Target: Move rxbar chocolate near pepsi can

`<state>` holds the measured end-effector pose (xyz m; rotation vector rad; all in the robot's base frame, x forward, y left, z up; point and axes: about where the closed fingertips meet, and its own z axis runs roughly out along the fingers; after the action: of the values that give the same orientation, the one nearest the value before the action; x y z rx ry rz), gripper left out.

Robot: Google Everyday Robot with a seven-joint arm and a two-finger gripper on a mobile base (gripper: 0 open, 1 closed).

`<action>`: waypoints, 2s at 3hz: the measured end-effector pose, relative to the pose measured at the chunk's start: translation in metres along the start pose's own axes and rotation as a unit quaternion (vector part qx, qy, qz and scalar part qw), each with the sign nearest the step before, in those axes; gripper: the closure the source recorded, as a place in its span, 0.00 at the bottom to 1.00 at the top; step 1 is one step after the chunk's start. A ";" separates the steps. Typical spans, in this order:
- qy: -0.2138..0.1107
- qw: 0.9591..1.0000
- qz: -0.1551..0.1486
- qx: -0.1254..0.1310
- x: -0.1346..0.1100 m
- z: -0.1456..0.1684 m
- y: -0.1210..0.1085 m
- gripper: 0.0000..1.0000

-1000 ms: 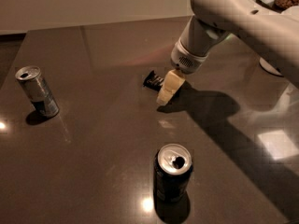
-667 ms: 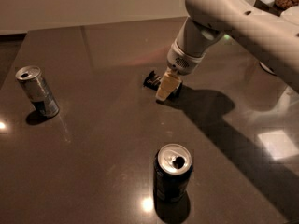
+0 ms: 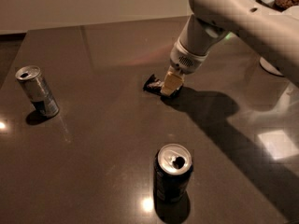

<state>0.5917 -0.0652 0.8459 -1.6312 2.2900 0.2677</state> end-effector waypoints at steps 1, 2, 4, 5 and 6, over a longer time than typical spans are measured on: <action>-0.003 1.000 -0.009 0.003 0.006 -0.014 0.007 1.00; -0.008 0.999 -0.047 -0.013 0.022 -0.037 0.042 1.00; -0.016 0.990 -0.134 -0.048 0.056 -0.071 0.105 1.00; -0.019 0.984 -0.166 -0.068 0.069 -0.078 0.130 1.00; -0.021 0.979 -0.181 -0.087 0.080 -0.079 0.149 0.86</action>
Offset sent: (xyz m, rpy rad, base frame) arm -0.0948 -0.0317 0.0408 0.0148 -0.0141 0.1880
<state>0.4153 -0.1123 0.8867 -2.0670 1.9356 0.4178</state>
